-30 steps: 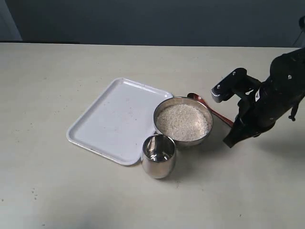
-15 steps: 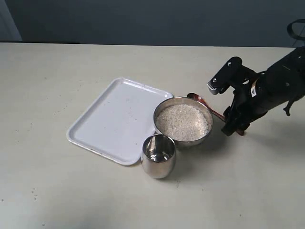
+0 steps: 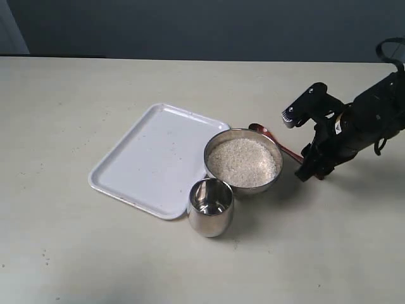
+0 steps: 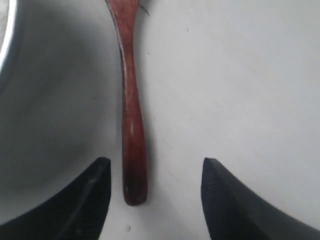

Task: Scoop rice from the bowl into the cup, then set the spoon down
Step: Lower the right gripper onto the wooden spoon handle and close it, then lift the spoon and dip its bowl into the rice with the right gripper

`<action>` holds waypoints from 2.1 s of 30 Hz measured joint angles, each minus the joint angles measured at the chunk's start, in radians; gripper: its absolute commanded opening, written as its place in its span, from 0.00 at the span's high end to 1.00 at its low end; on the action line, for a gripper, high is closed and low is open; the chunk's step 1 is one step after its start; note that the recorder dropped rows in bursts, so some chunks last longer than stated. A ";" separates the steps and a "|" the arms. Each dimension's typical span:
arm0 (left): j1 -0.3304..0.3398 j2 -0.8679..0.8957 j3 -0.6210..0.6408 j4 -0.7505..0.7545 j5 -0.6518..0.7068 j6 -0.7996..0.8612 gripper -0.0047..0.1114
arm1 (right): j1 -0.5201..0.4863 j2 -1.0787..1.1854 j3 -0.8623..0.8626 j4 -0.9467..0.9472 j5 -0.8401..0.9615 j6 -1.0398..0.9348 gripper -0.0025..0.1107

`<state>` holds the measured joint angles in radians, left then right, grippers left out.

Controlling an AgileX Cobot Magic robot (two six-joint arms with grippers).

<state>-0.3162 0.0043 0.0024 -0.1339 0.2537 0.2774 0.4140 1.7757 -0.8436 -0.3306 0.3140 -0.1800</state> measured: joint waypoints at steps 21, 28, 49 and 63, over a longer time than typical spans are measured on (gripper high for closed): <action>0.000 0.000 0.000 0.000 0.000 0.000 0.96 | 0.000 0.137 -0.115 0.169 0.122 -0.092 0.67; 0.000 0.000 0.000 0.000 0.000 0.000 0.96 | 0.000 0.139 -0.115 0.173 0.121 -0.094 0.97; 0.000 0.000 0.000 0.000 0.000 0.000 0.96 | 0.000 -0.144 -0.115 -0.225 0.363 -0.020 0.98; 0.000 0.000 0.000 0.000 0.000 0.000 0.96 | 0.449 -0.213 -0.115 -0.698 0.739 0.023 0.98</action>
<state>-0.3162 0.0043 0.0024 -0.1339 0.2537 0.2774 0.8634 1.5625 -0.9589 -1.0283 1.0531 -0.1569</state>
